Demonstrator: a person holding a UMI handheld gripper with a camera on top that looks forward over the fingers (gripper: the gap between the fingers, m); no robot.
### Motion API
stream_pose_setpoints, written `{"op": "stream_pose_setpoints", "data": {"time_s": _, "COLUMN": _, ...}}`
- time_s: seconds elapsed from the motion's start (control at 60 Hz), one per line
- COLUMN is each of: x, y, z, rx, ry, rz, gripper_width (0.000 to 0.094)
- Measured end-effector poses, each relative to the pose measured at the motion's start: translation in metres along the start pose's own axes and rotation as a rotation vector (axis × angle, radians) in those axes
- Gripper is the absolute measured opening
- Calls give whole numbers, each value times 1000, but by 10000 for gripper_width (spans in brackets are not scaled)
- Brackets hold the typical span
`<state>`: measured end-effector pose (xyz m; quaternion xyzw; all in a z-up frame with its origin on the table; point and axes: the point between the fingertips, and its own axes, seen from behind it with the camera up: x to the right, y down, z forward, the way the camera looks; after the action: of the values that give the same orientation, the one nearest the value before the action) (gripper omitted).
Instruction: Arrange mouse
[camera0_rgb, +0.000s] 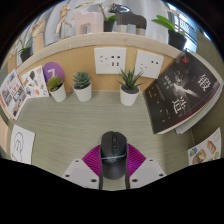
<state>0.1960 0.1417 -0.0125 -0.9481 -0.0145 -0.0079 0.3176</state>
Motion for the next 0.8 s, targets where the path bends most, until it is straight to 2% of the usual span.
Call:
{"op": "stream_pose_setpoints", "data": {"time_s": 0.083, "x": 5, "y": -6, "z": -4, "rx": -26, "ry": 37, "rz": -3, "gripper_width": 294}}
{"op": "stream_pose_setpoints", "data": {"time_s": 0.15, "x": 5, "y": -28, "z": -22, "rx": 15, "ry": 70, "rz": 21, "gripper_width": 296}}
{"op": "stream_pose_setpoints", "data": {"time_s": 0.3, "x": -27, "y": -110, "z": -107, "rx": 211, "ry": 123, "rz": 80, "gripper_width": 295}}
{"op": "stream_pose_setpoints", "data": {"time_s": 0.433, "x": -93, "y": -171, "z": -192, "rx": 390, "ry": 123, "rz": 105, "gripper_width": 295}}
{"op": "stream_pose_setpoints", "data": {"time_s": 0.533, "x": -159, "y": -195, "z": -234, "rx": 466, "ry": 96, "rz": 97, "gripper_width": 294}}
{"op": "stream_pose_setpoints", "data": {"time_s": 0.617, "x": -219, "y": -197, "z": -239, "rx": 481, "ry": 57, "rz": 75, "gripper_width": 294}}
{"op": "stream_pose_setpoints", "data": {"time_s": 0.667, "x": -253, "y": -187, "z": -228, "rx": 461, "ry": 46, "rz": 58, "gripper_width": 292}}
{"op": "stream_pose_setpoints", "data": {"time_s": 0.8, "x": -322, "y": -128, "z": -162, "rx": 311, "ry": 19, "rz": 47, "gripper_width": 292}}
